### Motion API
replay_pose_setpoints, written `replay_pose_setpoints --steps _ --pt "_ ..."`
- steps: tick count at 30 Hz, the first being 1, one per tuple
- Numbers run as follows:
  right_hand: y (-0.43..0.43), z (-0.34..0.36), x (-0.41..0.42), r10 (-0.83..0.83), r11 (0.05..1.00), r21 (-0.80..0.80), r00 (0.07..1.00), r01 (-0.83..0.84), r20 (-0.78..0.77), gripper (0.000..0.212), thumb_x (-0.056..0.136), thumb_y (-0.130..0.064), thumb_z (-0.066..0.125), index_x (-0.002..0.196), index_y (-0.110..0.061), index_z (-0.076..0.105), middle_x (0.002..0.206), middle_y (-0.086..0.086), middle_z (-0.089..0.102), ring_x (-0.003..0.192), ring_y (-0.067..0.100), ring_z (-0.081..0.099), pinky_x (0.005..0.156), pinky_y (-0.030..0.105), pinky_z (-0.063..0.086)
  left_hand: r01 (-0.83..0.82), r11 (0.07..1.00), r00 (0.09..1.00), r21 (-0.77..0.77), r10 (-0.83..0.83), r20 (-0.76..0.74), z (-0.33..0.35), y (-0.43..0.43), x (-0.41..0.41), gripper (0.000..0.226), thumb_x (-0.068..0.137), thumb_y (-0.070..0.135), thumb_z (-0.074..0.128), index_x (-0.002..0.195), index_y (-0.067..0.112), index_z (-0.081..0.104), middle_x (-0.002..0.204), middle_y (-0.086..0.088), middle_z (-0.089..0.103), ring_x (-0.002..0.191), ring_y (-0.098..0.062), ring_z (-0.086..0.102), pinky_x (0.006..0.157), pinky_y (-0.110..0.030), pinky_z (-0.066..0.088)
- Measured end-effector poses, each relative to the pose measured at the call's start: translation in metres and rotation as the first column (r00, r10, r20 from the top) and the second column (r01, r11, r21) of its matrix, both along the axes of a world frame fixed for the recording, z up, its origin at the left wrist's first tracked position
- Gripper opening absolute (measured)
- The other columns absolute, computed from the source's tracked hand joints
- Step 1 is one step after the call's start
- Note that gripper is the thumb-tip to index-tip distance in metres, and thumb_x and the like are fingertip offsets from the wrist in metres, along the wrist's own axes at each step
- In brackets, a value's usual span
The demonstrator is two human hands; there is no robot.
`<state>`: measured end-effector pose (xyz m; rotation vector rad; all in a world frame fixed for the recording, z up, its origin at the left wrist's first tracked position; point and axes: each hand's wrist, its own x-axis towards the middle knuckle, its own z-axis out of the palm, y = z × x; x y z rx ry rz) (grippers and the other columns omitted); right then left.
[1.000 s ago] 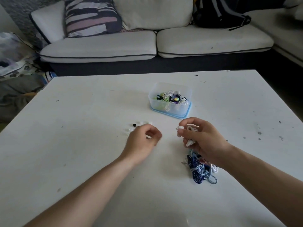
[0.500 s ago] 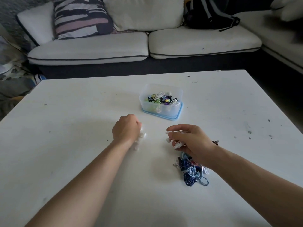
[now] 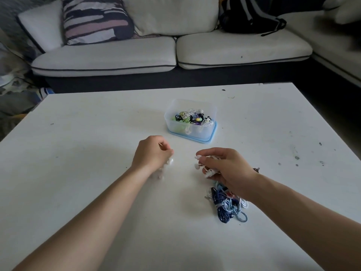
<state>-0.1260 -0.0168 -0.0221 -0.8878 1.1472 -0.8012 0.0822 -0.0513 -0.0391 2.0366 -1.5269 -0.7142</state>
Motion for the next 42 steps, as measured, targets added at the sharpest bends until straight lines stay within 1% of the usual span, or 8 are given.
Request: replay_pose_setpoints --steps 4,7,9,12,15,28,37,42 --pt "0.007 0.008 0.004 0.035 0.999 -0.042 0.999 -0.034 0.019 0.013 0.089 -0.006 0.071 0.101 -0.002 0.072 0.086 0.016 0.07 0.068 0.012 0.071 0.065 0.025 0.057 0.06 0.997 0.918 0.056 -0.033 -0.396 0.026 0.034 -0.004 0.011 0.076 0.018 0.082 0.08 0.018 0.072 0.074 0.002 0.072 0.061 -0.01 0.059 0.053 -0.016 0.042" --pt "0.012 0.018 0.008 0.045 0.997 -0.059 0.996 -0.04 0.082 0.006 0.087 -0.003 0.072 0.092 -0.002 0.071 0.082 0.015 0.067 0.065 0.014 0.07 0.063 0.025 0.057 0.078 0.991 0.749 0.109 0.014 -0.662 0.038 0.057 -0.005 0.014 0.079 0.007 0.078 0.087 0.019 0.076 0.081 0.0 0.072 0.073 -0.014 0.059 0.072 -0.025 0.047" --pt "0.014 0.024 0.011 0.044 0.996 -0.079 0.992 -0.035 0.118 0.005 0.085 -0.002 0.072 0.088 -0.005 0.07 0.078 0.013 0.064 0.064 0.016 0.068 0.062 0.025 0.056 0.045 0.992 0.596 0.12 0.07 -0.8 0.045 0.067 -0.006 0.019 0.079 -0.003 0.072 0.087 0.014 0.076 0.083 -0.004 0.073 0.078 -0.013 0.065 0.075 -0.021 0.051" --pt "0.017 0.029 0.011 0.039 0.995 -0.102 0.988 -0.025 0.146 0.006 0.084 -0.002 0.073 0.089 -0.004 0.07 0.077 0.013 0.063 0.063 0.017 0.063 0.062 0.026 0.056 -0.021 0.987 0.434 0.158 0.151 -0.888 0.055 0.073 -0.011 0.021 0.08 -0.011 0.065 0.086 0.006 0.073 0.083 -0.009 0.074 0.075 -0.012 0.07 0.073 -0.018 0.058" --pt "0.017 0.031 0.01 0.024 0.993 -0.119 0.99 -0.007 0.136 0.012 0.085 -0.005 0.073 0.093 0.003 0.071 0.079 0.016 0.064 0.062 0.016 0.061 0.062 0.025 0.055 -0.017 0.987 0.363 0.16 0.156 -0.919 0.061 0.073 -0.014 0.02 0.077 -0.012 0.065 0.087 0.003 0.072 0.085 -0.012 0.074 0.075 -0.015 0.072 0.073 -0.02 0.058" --pt "0.02 0.035 0.008 0.078 0.979 -0.196 0.992 -0.058 0.097 0.002 0.084 -0.006 0.073 0.086 -0.005 0.073 0.082 0.018 0.071 0.065 0.019 0.062 0.061 0.026 0.054 0.078 0.989 0.357 0.123 0.088 -0.93 0.066 0.069 -0.016 0.024 0.067 -0.003 0.067 0.089 0.007 0.069 0.082 -0.009 0.074 0.074 -0.016 0.073 0.067 -0.018 0.057" --pt "0.02 0.034 0.008 0.056 0.977 -0.21 0.997 -0.045 0.045 0.002 0.084 -0.008 0.075 0.084 -0.006 0.074 0.081 0.018 0.071 0.065 0.02 0.062 0.061 0.026 0.053 0.088 0.991 0.402 0.104 0.06 -0.914 0.066 0.07 -0.017 0.022 0.069 -0.006 0.068 0.088 0.005 0.069 0.082 -0.011 0.074 0.075 -0.016 0.073 0.068 -0.018 0.057" --pt "0.018 0.034 0.007 0.036 0.974 -0.224 0.999 -0.035 0.002 0.007 0.082 -0.009 0.077 0.085 -0.003 0.074 0.079 0.018 0.07 0.064 0.018 0.062 0.059 0.024 0.053 0.1 0.99 0.44 0.096 0.042 -0.897 0.066 0.069 -0.015 0.019 0.082 -0.009 0.061 0.089 0.004 0.073 0.085 -0.012 0.075 0.078 -0.017 0.074 0.069 -0.02 0.058"
